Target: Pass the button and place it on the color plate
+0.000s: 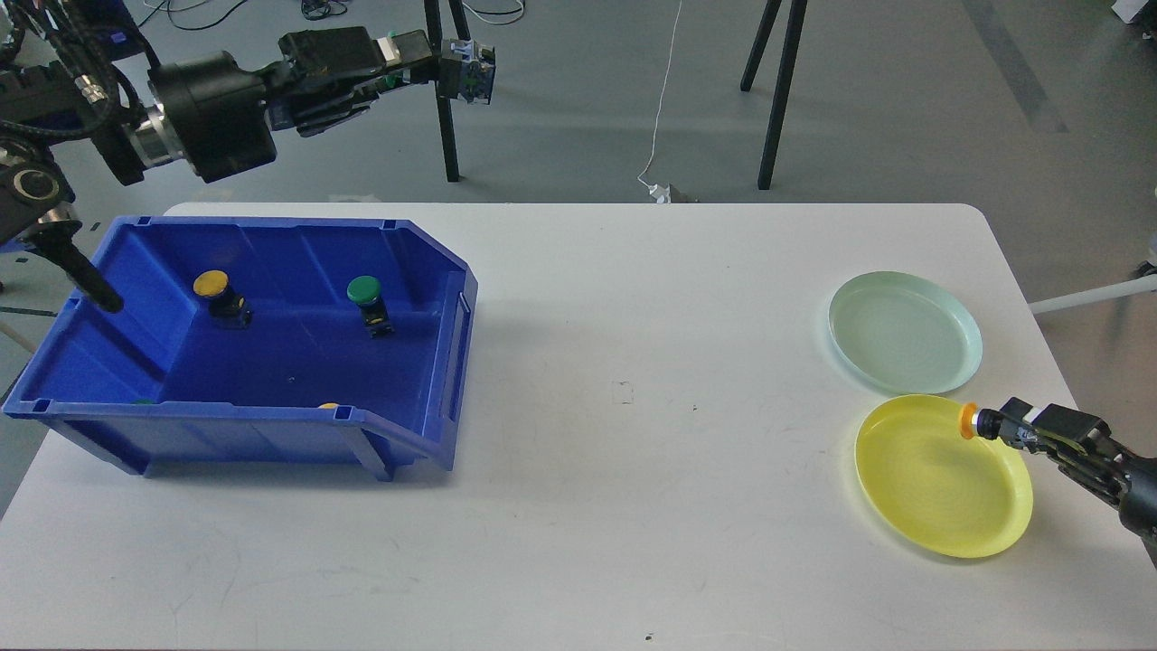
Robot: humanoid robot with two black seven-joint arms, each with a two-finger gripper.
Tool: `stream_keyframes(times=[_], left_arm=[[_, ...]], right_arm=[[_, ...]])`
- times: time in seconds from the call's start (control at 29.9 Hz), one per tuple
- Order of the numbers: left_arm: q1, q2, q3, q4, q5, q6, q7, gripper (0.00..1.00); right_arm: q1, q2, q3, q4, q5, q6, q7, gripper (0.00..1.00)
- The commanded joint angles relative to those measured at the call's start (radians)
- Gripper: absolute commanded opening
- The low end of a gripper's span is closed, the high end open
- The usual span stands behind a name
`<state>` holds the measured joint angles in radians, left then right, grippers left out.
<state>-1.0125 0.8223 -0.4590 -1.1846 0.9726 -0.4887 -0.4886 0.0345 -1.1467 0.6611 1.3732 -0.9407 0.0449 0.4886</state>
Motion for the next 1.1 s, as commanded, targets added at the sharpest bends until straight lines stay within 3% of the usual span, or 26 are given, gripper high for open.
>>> stream_keyframes(times=[0.0,0.1,0.13,0.2,0.23,0.4,0.5,0.57,0.77,0.9,1.0,1.07], left_arm=[[0.003,0.003,0.000,0.000,0.000,0.000,0.000,0.13],[0.005,0.000,0.000,-0.001,0.000,0.000,0.000,0.13],[0.011,-0.002,0.000,-0.001,0.000,0.000,0.000,0.13],[0.028,-0.014,-0.001,-0.004,0.000,0.000,0.000,0.13],[0.032,-0.028,-0.004,-0.006,0.000,0.000,0.000,0.13],[0.074,-0.075,-0.010,-0.053,-0.005,0.000,0.000,0.13],[0.095,-0.112,-0.010,-0.067,-0.006,0.000,0.000,0.13],[0.107,-0.135,-0.010,-0.067,-0.006,0.000,0.000,0.13],[0.120,-0.199,-0.010,-0.067,-0.008,0.000,0.000,0.14],[0.140,-0.274,-0.001,-0.060,-0.006,0.000,0.000,0.14],[0.149,-0.328,0.003,-0.056,-0.002,0.000,0.000,0.15],[0.158,-0.357,0.003,-0.055,0.003,0.000,0.000,0.15]], right_arm=[[-0.001,-0.004,-0.011,0.015,-0.009,-0.008,0.000,0.00],[0.004,0.001,-0.008,0.011,-0.009,-0.010,0.000,0.01],[0.008,0.001,-0.008,0.009,-0.007,-0.010,0.000,0.10],[0.008,0.001,-0.009,0.009,-0.007,-0.010,0.000,0.45],[0.008,0.001,-0.008,0.009,-0.007,-0.010,0.000,0.58],[0.007,0.001,-0.009,0.004,-0.009,-0.010,0.000,0.70],[0.008,0.001,-0.014,0.006,-0.007,-0.008,0.000,0.82],[0.008,0.001,-0.012,0.006,-0.006,-0.008,0.000,0.96],[0.027,0.007,0.020,0.021,0.009,-0.010,0.000,0.97],[0.077,0.015,0.144,0.095,0.204,0.015,0.000,0.97],[0.184,0.018,0.175,0.161,0.328,0.108,0.000,0.97],[0.292,0.071,0.166,0.164,0.408,0.223,0.000,0.97]])
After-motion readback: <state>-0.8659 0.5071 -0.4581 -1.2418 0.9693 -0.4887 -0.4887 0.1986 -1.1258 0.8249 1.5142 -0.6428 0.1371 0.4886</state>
